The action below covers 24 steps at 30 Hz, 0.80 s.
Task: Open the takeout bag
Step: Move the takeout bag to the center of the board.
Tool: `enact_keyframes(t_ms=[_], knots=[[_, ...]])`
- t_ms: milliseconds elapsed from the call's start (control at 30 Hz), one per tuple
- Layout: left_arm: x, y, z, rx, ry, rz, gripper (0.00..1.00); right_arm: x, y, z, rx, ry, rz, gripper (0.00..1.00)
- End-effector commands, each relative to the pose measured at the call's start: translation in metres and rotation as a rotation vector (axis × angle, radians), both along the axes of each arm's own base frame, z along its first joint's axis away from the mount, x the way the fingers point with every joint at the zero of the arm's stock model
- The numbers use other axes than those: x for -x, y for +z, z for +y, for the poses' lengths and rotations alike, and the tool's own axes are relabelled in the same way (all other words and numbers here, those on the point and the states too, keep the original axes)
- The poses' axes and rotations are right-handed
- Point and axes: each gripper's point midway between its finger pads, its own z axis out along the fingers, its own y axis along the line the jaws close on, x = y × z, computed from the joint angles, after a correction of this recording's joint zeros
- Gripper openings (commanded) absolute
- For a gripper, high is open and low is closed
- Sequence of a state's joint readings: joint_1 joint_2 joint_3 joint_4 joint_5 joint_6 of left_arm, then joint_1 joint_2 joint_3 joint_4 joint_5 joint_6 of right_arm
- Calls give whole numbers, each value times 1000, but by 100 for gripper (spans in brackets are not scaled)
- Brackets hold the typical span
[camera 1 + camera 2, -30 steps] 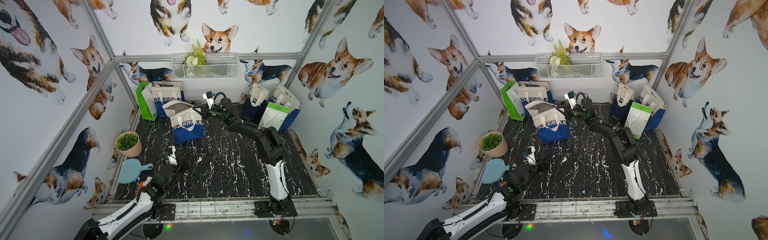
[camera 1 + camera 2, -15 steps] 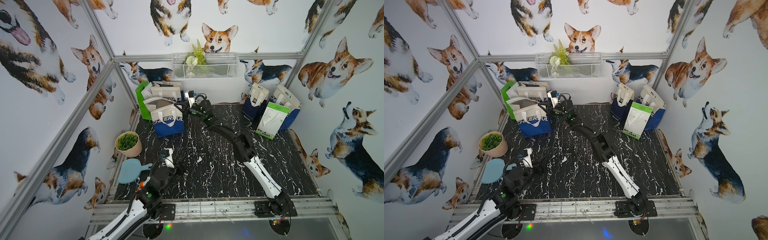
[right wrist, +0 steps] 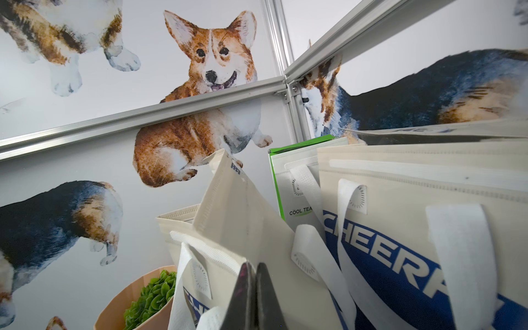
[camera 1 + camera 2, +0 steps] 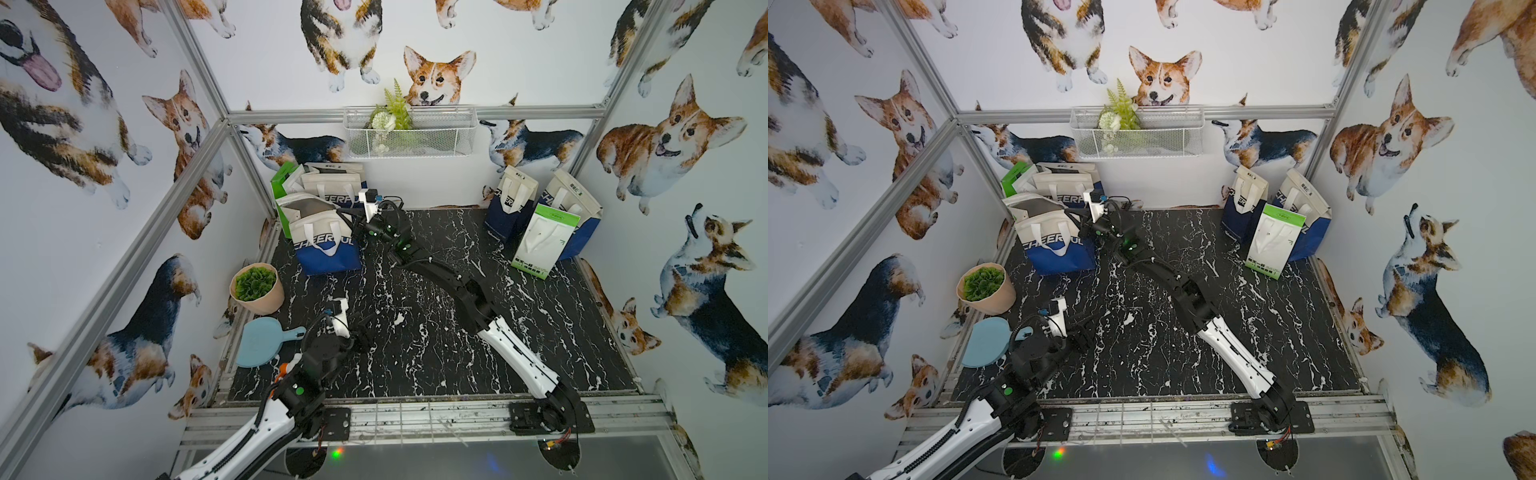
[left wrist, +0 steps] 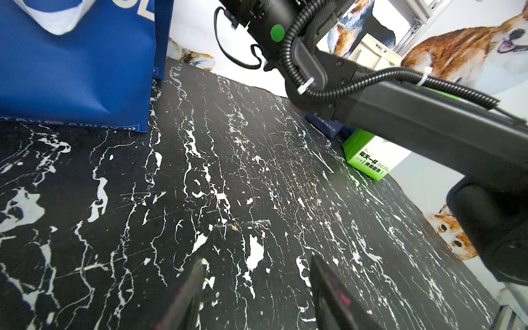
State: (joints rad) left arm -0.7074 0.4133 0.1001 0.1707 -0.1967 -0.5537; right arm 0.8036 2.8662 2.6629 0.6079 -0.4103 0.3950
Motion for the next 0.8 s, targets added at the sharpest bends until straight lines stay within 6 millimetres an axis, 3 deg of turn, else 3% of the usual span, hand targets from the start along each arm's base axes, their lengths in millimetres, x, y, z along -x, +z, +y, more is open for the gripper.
enact_keyframes(t_ms=[0, 333, 367, 433, 533, 633, 767], knots=[[0, 0, 0, 12, 4, 1, 62, 8, 3, 7, -14, -10, -18, 0], [0, 2, 1, 18, 7, -4, 61, 17, 1, 12, -48, 33, 24, 0], [0, 1, 2, 16, 8, -2, 61, 18, 2, 12, -49, 40, 21, 4], [0, -1, 2, 12, 13, 0, 61, 22, 4, 12, -47, 59, 16, 30], [-2, -2, 3, 8, 20, -5, 61, 25, 9, 8, -42, 80, 24, 49], [-4, -3, 1, 6, 20, -4, 61, 29, 13, -4, -41, 87, 28, 61], [-8, -8, -4, -18, 15, 6, 60, 36, 23, -29, -23, 38, -1, 62]])
